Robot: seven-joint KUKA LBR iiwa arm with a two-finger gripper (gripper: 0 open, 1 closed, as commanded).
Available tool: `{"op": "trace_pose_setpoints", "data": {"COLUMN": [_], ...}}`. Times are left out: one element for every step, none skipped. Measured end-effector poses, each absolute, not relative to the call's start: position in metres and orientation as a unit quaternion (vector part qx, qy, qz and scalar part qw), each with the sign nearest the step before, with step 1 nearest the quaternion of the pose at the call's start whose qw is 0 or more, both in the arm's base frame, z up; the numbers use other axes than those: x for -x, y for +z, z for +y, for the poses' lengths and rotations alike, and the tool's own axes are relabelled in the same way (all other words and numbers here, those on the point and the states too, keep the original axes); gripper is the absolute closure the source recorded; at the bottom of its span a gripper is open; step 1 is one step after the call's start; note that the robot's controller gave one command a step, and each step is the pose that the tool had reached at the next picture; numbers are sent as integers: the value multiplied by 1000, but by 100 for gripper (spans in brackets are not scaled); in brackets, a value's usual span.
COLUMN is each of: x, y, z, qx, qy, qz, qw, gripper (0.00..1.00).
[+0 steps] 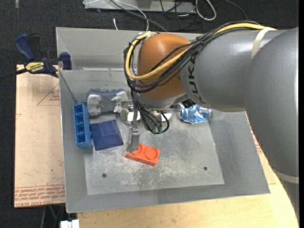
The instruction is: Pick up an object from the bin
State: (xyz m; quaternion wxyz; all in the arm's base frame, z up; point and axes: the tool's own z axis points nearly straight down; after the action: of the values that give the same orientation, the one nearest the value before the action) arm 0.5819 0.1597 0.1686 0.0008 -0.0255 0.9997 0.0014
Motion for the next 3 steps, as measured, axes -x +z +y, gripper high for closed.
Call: {"op": "trace_pose_setpoints", "data": {"x": [-578,-555,-560], "y": [167,129,121], "z": [166,147,126], "qx": [41,-153,22], "qy": [4,3,4], "qz": [999,988,1000], "qw": [5,2,5], "gripper": [0,0,0]}}
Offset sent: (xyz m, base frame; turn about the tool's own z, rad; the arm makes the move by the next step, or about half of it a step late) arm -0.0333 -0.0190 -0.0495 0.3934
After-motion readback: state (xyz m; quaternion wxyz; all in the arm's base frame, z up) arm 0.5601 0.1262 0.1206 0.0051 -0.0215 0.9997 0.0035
